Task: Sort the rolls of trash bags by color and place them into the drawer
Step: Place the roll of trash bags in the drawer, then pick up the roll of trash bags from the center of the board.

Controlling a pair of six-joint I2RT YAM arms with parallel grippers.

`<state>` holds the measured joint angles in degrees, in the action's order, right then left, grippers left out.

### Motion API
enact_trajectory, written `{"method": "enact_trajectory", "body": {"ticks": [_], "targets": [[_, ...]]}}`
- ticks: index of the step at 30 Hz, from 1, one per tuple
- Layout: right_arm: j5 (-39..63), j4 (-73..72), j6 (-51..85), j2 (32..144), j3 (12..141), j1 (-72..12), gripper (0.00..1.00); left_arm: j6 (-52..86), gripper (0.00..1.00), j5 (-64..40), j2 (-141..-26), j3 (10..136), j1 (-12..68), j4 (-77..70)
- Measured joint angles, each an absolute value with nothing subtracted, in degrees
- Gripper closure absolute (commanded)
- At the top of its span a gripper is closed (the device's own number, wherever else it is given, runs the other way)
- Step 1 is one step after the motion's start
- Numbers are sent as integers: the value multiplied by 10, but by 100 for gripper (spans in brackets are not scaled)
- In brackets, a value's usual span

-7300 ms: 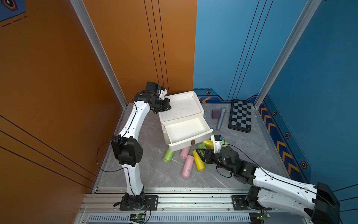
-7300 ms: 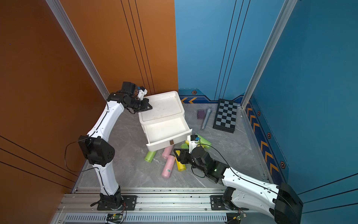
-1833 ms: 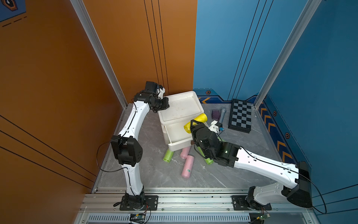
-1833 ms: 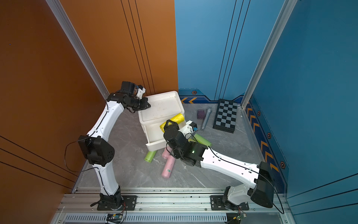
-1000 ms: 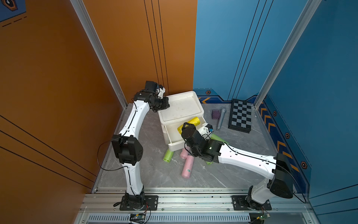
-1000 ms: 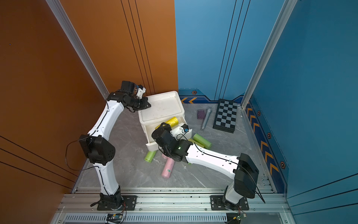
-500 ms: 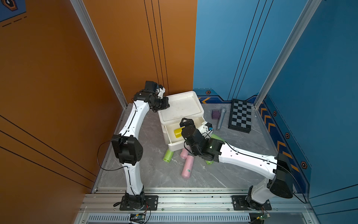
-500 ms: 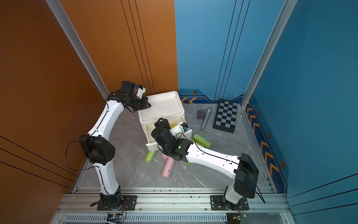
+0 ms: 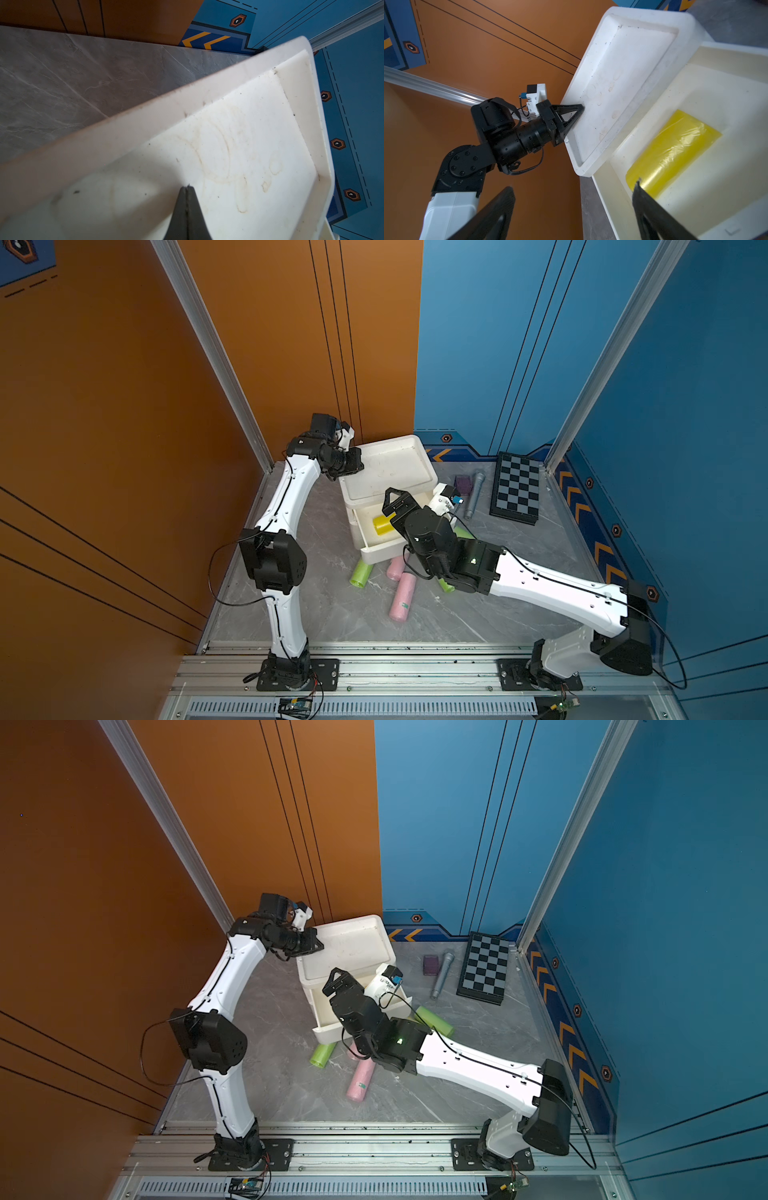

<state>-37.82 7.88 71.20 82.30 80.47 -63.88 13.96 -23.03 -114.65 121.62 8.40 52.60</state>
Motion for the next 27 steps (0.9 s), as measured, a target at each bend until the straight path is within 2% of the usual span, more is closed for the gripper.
{"method": "enact_trajectory", "body": {"ticks": [4, 9, 12, 16, 21, 27], "targets": [[-338, 95, 591, 742, 769, -603, 1, 140, 100, -230, -1145, 1215, 84, 525], [-297, 164, 470, 648, 715, -540, 9, 140, 100, -230, -1142, 1209, 84, 522], [-287, 232, 408, 622, 702, -498, 9, 140, 100, -230, -1140, 1205, 84, 520], [-280, 316, 344, 635, 702, -439, 16, 143, 100, -230, -1134, 1197, 84, 519], [-261, 362, 295, 702, 688, -370, 13, 146, 100, -228, -1128, 1192, 86, 520], [-223, 363, 265, 773, 670, -326, 10, 150, 100, -226, -1128, 1192, 87, 521]]}}
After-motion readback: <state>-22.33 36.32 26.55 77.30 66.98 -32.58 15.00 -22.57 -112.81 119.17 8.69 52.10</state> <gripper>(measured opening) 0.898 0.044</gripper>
